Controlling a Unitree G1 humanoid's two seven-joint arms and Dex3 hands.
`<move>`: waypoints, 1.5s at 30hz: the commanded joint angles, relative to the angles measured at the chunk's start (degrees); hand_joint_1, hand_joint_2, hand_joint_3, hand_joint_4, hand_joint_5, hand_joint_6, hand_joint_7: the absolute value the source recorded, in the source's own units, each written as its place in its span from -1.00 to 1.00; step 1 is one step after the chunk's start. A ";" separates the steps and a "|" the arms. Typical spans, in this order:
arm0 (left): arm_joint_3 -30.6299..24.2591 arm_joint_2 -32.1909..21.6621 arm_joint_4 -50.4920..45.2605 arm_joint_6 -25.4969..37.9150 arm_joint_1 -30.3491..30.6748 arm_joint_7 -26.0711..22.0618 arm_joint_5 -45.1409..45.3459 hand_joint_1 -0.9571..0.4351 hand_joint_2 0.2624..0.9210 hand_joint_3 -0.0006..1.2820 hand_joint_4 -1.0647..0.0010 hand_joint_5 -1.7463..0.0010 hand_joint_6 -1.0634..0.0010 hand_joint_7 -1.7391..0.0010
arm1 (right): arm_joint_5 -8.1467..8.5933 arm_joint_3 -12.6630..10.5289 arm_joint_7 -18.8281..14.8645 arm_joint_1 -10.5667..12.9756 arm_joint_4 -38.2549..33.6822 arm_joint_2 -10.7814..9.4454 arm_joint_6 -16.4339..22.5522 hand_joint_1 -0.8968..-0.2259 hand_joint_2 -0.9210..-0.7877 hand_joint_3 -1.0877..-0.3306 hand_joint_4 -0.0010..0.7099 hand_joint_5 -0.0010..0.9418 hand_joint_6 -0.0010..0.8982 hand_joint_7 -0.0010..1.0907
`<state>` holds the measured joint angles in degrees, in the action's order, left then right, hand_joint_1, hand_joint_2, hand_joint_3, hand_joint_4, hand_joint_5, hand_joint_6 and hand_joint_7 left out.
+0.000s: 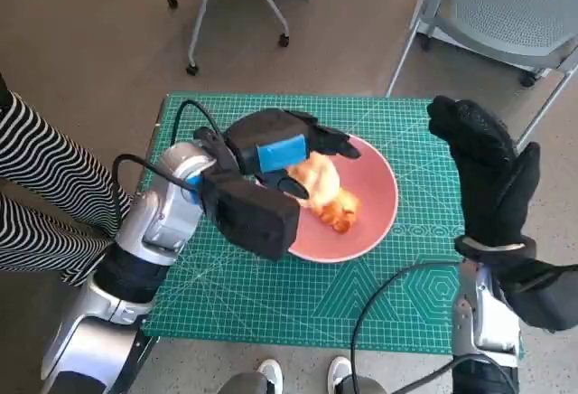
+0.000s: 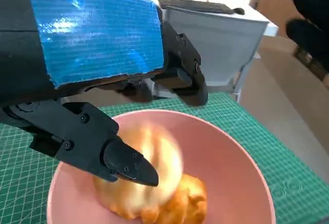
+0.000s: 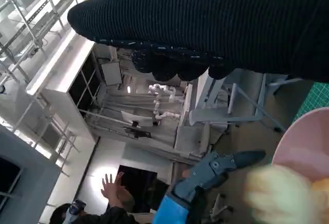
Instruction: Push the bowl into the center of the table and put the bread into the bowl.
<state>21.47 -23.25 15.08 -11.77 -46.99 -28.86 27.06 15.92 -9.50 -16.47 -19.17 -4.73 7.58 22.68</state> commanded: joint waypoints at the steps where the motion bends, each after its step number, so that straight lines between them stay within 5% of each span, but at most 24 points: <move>1: -0.37 0.23 1.40 -2.44 0.61 0.97 -0.79 -0.11 0.91 -0.97 0.63 1.00 0.38 1.00 | -0.70 -0.14 0.56 1.32 -0.64 -0.11 0.08 -0.36 -1.00 0.08 -0.43 -0.99 -0.70 -0.02; 22: -3.47 -0.31 0.67 -6.10 2.42 5.25 -1.78 -0.20 0.92 -0.99 0.97 1.00 0.66 1.00 | -1.48 0.99 0.51 0.34 -1.83 -0.13 0.24 -0.35 -1.00 0.06 -0.44 -1.00 -0.71 -0.04; 33: -11.42 2.48 1.33 -7.33 2.80 4.91 -14.80 -0.21 0.95 -0.99 0.98 1.00 0.65 0.99 | -1.09 0.89 0.22 -2.35 -1.56 1.41 -1.31 -0.34 -1.00 0.04 -0.43 -0.99 -0.72 -0.04; 45: -19.55 10.44 2.78 -11.18 4.39 7.46 -30.58 -0.41 1.00 -0.52 1.00 1.00 0.75 1.00 | -0.72 0.80 1.17 -6.21 2.82 2.42 -6.04 -0.37 -1.00 0.06 -0.41 -0.99 -0.70 -0.04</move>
<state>3.57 -15.15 19.43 -22.30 -43.55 -21.89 0.47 15.46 -8.67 -15.96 -24.50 -2.97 9.13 18.62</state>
